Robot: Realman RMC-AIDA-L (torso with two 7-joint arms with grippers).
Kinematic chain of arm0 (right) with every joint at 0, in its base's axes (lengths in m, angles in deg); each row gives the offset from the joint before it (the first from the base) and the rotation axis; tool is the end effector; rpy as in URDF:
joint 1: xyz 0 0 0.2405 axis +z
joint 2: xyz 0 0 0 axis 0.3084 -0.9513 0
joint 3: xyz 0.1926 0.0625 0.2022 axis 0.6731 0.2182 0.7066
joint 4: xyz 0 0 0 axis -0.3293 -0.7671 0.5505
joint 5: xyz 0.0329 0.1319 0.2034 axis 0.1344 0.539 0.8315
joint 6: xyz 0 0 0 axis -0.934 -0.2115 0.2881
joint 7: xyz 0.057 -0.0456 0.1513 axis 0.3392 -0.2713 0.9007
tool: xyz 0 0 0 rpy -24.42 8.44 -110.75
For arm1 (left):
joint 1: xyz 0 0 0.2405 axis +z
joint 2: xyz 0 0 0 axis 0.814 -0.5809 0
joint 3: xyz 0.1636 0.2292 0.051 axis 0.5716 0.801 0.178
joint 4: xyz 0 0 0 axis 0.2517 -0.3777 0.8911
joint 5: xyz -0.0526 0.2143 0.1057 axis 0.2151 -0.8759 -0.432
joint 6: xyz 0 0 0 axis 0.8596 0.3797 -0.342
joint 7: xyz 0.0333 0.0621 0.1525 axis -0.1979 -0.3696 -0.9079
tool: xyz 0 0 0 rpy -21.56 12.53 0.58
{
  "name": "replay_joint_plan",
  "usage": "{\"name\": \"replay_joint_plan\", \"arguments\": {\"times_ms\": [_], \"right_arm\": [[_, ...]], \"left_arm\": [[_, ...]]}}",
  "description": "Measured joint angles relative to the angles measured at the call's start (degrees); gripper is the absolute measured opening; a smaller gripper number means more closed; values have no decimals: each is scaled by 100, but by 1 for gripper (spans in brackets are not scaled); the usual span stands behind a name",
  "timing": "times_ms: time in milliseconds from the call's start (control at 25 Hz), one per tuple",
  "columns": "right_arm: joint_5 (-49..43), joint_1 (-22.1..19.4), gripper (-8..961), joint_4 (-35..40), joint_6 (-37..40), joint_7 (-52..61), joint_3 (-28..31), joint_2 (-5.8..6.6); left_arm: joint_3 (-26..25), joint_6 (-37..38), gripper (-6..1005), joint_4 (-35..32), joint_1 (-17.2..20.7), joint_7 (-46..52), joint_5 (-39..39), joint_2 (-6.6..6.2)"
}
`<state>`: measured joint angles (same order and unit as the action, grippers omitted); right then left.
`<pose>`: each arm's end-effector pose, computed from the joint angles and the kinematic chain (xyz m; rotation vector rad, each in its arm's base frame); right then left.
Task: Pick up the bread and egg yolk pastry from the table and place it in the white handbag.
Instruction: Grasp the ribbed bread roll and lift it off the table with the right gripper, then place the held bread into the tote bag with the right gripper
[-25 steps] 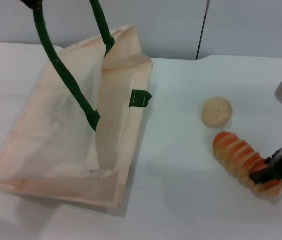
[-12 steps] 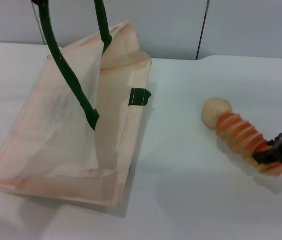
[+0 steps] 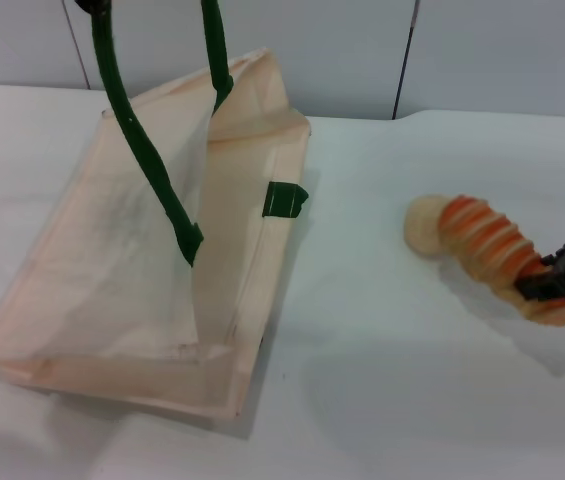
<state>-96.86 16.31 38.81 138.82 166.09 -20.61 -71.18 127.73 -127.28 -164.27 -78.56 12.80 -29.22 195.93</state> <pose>0.2255 0.4237 0.0087 -2.5752 0.8392 -0.4515 -0.1020 0.3952 0.1456 -2.2482 -0.0844 -0.1007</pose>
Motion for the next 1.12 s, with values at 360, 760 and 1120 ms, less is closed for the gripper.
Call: {"name": "replay_joint_plan", "arguments": {"times_ms": [360, 760, 1120], "right_arm": [[18, 30, 337, 448, 122, 26, 116, -14], [612, 37, 316, 861, 251, 184, -434, -41], [1011, 117, 299, 824, 177, 246, -770, -41]], "left_arm": [[1, 3, 124, -16, -58, -128, 165, 1], [1, 56, 123, -8, -127, -253, 194, 1], [1, 86, 123, -3, -219, -406, 290, 1]]}}
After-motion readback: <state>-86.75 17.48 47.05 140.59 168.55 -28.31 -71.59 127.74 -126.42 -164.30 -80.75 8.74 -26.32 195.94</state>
